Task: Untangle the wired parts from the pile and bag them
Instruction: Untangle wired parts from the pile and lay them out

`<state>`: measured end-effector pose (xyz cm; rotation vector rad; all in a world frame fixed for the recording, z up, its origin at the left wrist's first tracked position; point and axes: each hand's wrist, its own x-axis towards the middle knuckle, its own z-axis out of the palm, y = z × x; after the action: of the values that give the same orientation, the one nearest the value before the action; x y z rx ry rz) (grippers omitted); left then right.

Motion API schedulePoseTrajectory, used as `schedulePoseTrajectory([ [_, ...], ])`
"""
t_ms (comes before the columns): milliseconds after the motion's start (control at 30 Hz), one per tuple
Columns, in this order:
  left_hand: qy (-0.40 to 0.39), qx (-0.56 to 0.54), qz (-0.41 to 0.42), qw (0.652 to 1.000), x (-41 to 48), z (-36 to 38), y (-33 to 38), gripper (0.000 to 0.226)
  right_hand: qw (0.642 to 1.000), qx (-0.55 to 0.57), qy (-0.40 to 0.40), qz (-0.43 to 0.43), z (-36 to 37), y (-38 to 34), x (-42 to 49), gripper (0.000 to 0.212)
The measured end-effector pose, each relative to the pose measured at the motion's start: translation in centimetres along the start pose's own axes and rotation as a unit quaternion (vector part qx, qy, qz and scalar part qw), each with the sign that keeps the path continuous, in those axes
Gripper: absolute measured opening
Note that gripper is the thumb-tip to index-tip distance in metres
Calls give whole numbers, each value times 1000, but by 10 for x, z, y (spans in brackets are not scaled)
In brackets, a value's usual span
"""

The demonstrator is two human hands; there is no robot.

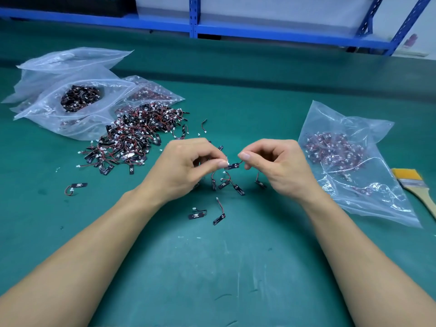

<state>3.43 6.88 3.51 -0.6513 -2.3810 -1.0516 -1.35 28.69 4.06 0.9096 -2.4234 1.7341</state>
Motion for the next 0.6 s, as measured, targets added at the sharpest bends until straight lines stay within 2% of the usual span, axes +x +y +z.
schedulePoseTrajectory([
  [100, 49, -44, -38, 997, 0, -3, -4, 7, 999, 9, -31, 18, -13, -3, 0, 18],
  [167, 73, -96, -76, 990, -1, -4, -7, 3, 993, -5, -118, 28, -24, -5, -3, 15],
  [267, 85, -151, -114, 978, -1, -4, -8, 12, 958, -36, -278, 54, -28, -8, -7, 10],
  [333, 83, -177, -119, 973, 0, -3, -6, 11, 939, -64, -332, 63, -25, -8, -9, 6],
  [400, 74, -201, -118, 970, 0, -3, -3, 10, 941, -94, -322, 55, -21, -9, -9, 8],
  [533, 34, -255, -124, 958, -1, 0, 3, 9, 983, -81, -162, 34, -21, -8, -6, 19],
  [600, 12, -277, -125, 953, -2, 2, 5, 6, 990, -77, -113, 28, -18, -7, -5, 19],
])
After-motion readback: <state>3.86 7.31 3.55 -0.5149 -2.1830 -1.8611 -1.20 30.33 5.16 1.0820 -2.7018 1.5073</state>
